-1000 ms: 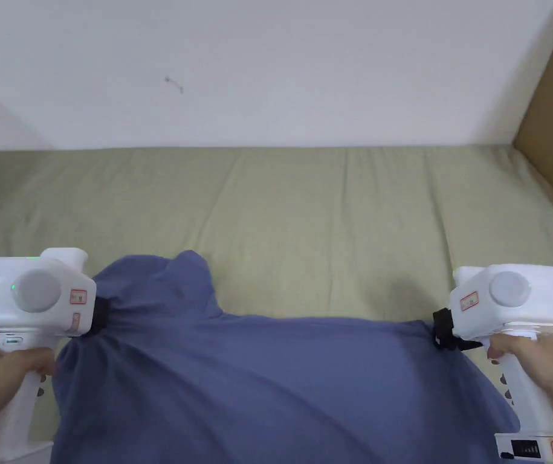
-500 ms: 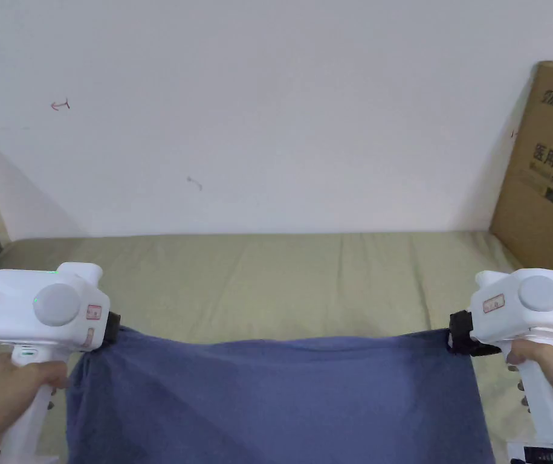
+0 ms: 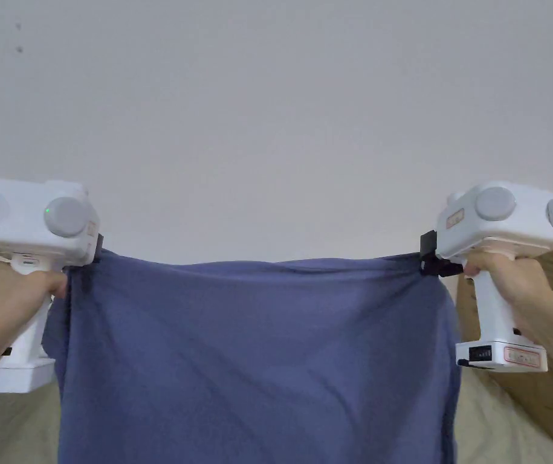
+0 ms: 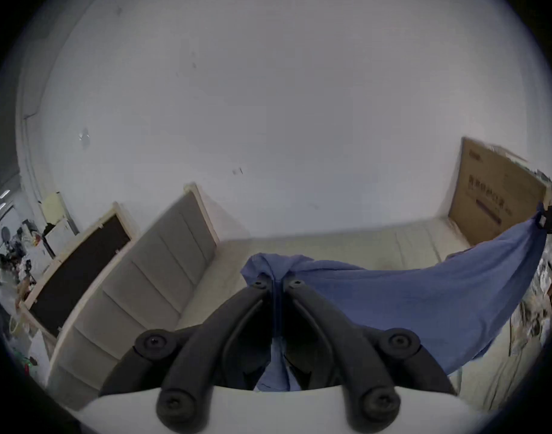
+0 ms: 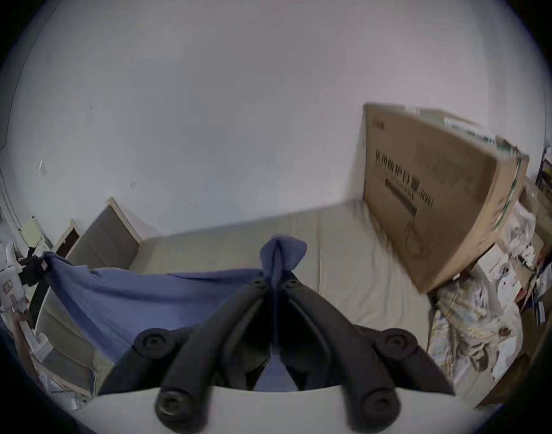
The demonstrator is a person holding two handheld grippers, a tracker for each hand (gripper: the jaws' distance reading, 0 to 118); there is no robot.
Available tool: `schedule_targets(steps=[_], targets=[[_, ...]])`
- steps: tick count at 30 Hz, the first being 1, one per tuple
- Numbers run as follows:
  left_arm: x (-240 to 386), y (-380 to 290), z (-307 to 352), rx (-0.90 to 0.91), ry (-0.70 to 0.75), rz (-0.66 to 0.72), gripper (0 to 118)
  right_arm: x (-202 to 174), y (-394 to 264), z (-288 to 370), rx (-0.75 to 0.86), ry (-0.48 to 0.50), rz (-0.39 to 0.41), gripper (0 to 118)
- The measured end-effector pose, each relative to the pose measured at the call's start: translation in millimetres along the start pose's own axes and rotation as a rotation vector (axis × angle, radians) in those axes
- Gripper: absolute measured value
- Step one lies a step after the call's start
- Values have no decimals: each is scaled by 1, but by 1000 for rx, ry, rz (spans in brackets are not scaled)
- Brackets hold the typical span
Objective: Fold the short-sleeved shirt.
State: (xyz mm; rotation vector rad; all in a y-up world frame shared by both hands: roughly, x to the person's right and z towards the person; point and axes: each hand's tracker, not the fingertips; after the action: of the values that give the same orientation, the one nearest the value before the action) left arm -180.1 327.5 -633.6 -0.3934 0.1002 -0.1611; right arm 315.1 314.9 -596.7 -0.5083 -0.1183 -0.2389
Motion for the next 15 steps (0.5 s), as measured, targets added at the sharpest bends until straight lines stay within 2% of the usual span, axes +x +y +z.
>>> schedule_targets(steps=[10, 15], targets=[[-13, 145, 9, 218, 138, 53, 4, -59, 144, 37, 218, -27, 18, 3], [-23, 182, 7, 326, 75, 143, 4, -70, 180, 40, 271, -63, 21, 3]])
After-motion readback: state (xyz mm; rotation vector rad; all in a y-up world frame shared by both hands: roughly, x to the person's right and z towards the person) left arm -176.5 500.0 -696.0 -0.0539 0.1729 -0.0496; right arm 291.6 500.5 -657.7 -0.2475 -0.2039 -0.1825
